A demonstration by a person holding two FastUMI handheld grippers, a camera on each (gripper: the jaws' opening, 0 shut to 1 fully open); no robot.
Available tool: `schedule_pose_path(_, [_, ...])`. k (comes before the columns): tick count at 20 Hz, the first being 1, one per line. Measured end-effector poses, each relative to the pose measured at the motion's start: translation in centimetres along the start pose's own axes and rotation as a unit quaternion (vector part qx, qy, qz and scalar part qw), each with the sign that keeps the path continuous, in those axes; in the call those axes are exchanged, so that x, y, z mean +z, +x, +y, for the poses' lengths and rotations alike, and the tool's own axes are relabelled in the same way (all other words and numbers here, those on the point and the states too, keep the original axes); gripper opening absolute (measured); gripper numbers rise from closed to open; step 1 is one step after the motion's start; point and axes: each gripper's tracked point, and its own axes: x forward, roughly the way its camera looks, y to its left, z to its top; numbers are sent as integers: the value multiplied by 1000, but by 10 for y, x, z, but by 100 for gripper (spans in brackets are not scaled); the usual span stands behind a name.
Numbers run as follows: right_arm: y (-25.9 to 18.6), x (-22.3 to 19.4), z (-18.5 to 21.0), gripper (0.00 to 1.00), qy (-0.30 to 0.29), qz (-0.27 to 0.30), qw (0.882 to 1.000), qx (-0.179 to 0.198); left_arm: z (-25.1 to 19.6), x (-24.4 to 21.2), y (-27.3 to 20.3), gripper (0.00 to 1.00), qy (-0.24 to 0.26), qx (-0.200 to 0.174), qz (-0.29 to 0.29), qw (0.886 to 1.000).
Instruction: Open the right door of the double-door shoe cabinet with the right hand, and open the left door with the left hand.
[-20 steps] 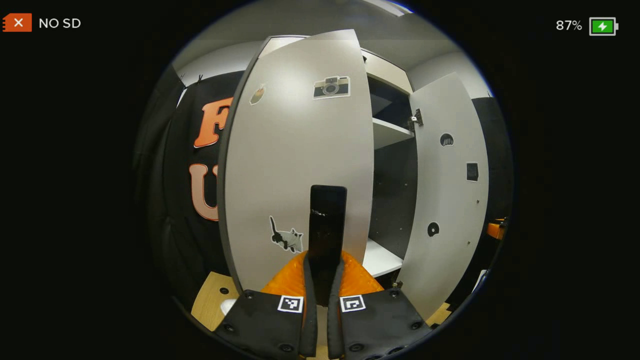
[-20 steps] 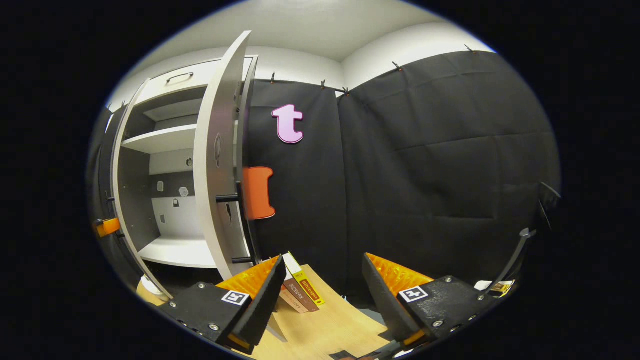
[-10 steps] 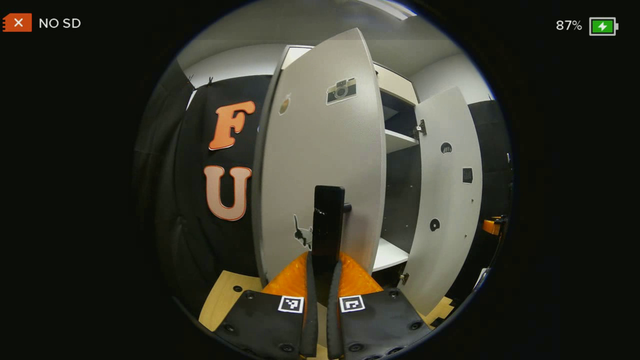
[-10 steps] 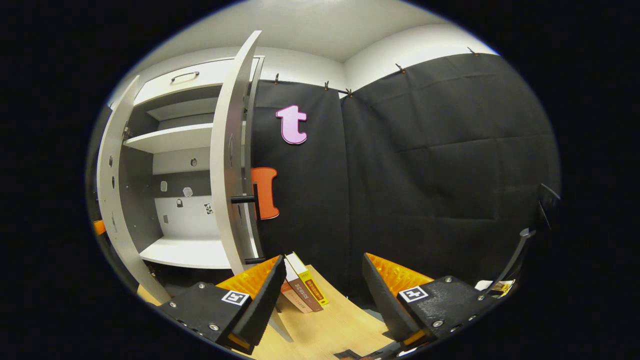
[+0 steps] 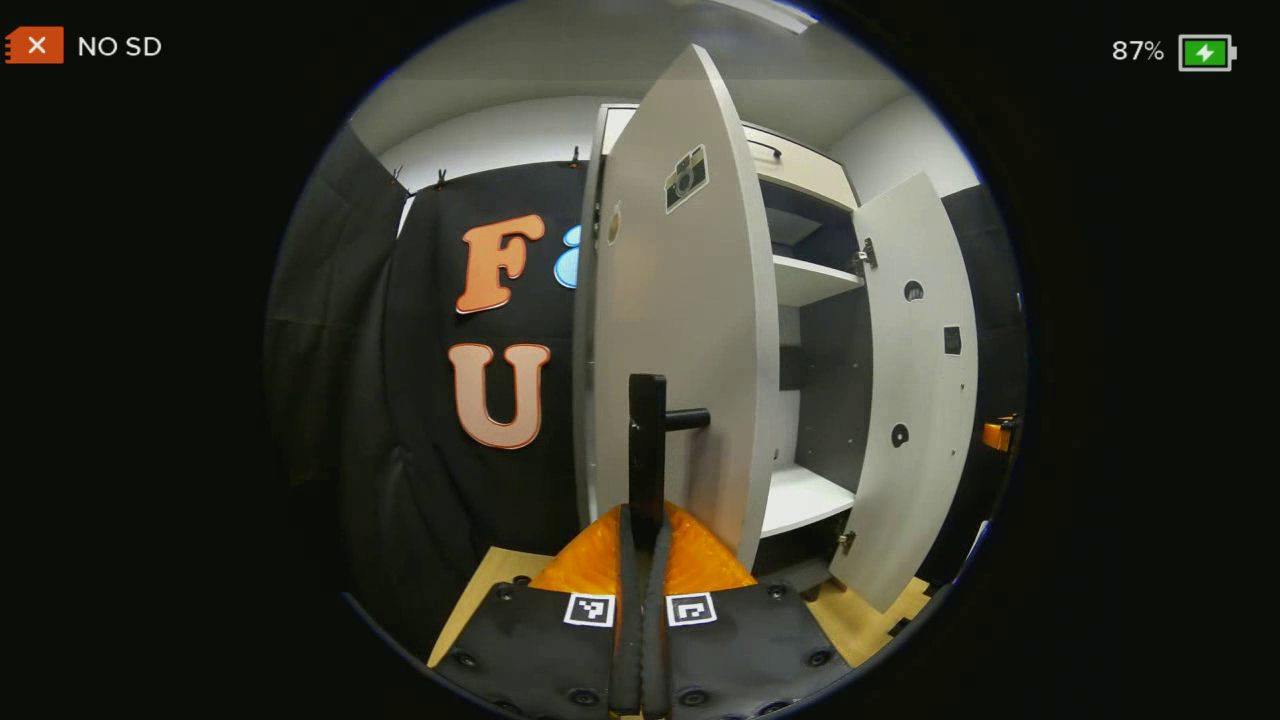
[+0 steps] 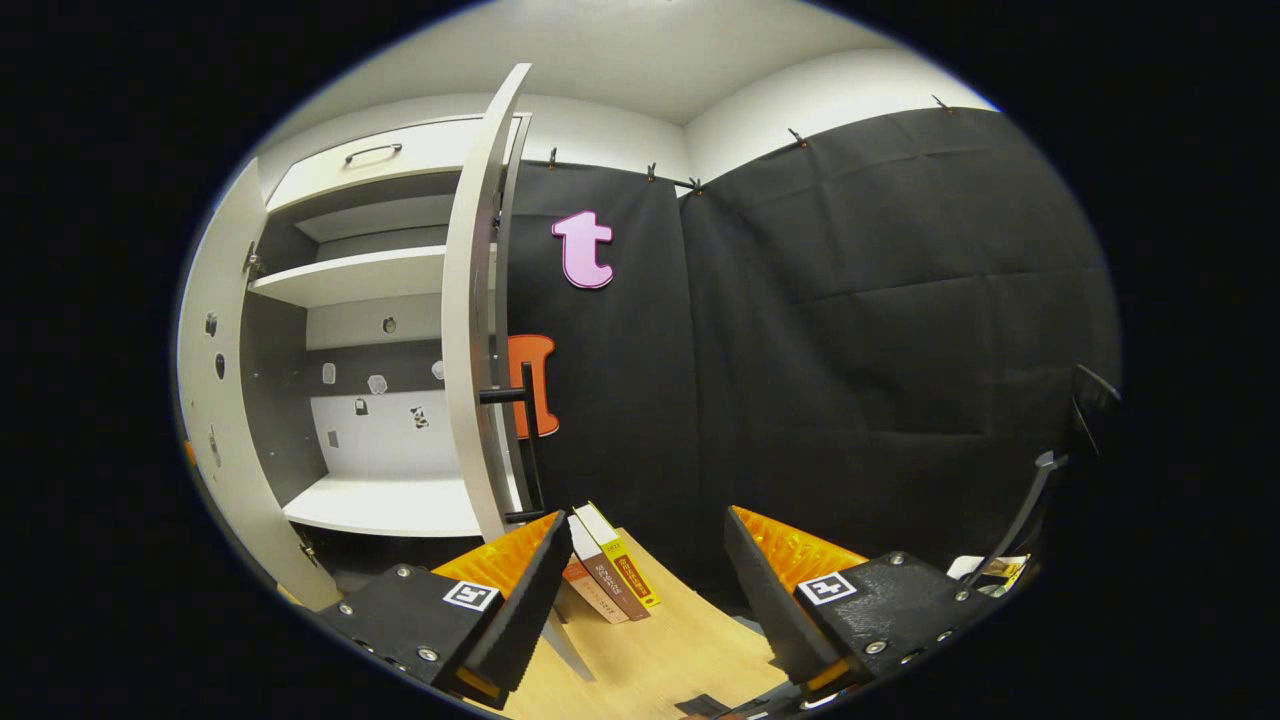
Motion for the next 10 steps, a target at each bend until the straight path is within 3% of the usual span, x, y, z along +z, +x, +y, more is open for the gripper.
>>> schedule_pose_path(10, [-9,6,19,93,-7,-7,1000,7,31,0,-6,2,-4,45,1,999])
